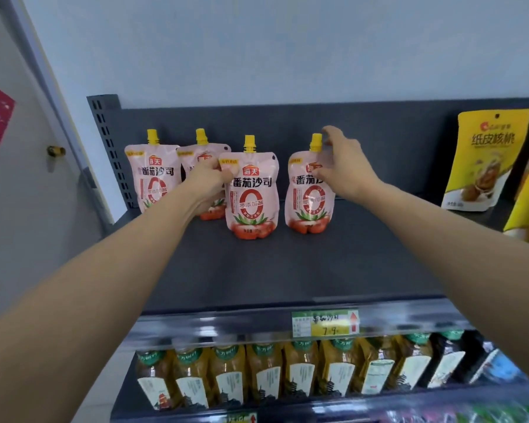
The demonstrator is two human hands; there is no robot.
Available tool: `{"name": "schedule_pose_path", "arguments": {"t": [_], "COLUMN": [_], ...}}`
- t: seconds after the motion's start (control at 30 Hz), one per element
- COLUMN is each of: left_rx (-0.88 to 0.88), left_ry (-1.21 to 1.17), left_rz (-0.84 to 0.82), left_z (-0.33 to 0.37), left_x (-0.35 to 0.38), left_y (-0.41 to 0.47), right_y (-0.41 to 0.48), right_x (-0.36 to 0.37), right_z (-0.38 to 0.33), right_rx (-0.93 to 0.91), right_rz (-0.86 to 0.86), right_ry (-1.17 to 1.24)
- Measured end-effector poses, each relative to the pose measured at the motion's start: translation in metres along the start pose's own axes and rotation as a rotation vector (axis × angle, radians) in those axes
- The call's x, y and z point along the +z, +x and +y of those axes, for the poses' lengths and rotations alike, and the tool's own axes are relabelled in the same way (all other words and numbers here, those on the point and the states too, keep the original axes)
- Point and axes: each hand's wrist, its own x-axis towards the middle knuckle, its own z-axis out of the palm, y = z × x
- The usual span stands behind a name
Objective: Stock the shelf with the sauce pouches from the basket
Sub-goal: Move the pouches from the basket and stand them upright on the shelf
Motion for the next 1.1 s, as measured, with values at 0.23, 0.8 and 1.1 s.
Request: {"name": "schedule_pose_path", "arguments": {"t": [0.23, 0.8, 1.1], "left_rx": [-0.081, 0.037, 0.032], "left_ry": [0.260, 0.350, 0.447], "left_rz": [-0.084, 0.190, 0.163], "left_z": [-0.026, -0.041, -0.039], "left_x": [-0.001, 0.030, 0.028], "left_y": [-0.011, 0.043, 0.056], "right_y": [-0.013, 0.024, 0.032], "right_x": [0.015, 0.051, 0.060], "right_z": [0.031, 0.044, 0.046], "right_rx": [0.377, 0.401, 0.392], "right_rz": [-0.185, -0.062, -0.024], "right_ry": [0.330, 0.370, 0.381]}}
